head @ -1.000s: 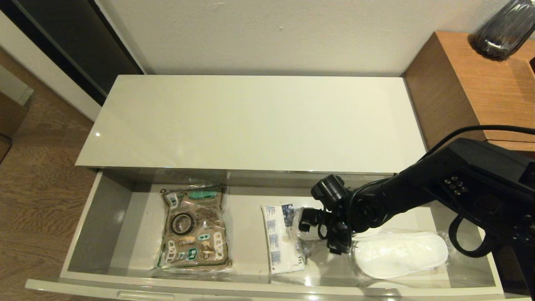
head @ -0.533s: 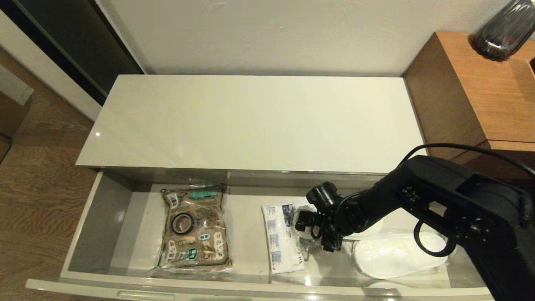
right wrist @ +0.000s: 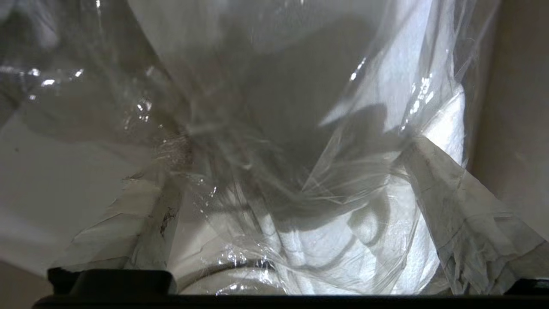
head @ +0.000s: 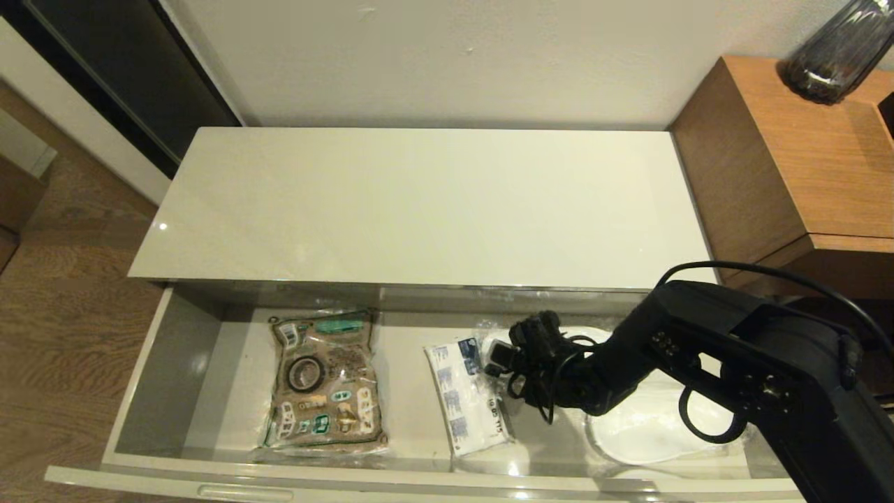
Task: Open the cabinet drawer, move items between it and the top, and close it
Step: Take out the disposable slippers from the drawer
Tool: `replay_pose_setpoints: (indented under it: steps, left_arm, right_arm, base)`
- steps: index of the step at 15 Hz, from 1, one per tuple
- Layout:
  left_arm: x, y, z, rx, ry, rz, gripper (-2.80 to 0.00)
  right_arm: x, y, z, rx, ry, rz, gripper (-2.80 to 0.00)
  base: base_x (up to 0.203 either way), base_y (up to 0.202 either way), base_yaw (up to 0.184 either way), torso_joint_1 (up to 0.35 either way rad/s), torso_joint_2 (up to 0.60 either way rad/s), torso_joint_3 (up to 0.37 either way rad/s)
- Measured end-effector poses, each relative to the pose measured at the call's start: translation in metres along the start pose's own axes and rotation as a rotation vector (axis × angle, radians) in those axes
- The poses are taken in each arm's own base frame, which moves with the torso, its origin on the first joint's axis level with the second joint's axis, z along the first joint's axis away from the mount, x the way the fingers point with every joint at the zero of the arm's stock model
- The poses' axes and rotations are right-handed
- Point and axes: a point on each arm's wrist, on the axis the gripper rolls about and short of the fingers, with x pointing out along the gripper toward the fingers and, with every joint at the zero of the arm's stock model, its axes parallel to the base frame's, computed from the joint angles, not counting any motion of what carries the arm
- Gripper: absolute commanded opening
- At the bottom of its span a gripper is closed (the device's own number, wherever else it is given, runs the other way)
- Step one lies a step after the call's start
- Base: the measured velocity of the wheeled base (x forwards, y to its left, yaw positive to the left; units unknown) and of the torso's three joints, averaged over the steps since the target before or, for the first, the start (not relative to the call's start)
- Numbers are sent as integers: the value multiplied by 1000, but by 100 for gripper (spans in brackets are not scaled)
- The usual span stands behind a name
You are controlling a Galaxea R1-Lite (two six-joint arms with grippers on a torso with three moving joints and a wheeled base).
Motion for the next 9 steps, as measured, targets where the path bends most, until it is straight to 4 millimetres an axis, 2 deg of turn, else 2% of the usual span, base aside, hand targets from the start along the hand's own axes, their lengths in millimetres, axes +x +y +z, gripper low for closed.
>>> replay_pose_setpoints:
  steps: [4,9]
  left_arm:
    - [0,0,0,0,0,1,-280]
    - [0,0,0,-1,0,0,-280]
  right_arm:
    - [-5,7,-11,-1,21,12,-280]
    - [-14,-3,-7,13,-2,-5,-280]
  base:
    - [0,0,0,0,0,0]
    - [0,0,0,0,0,0]
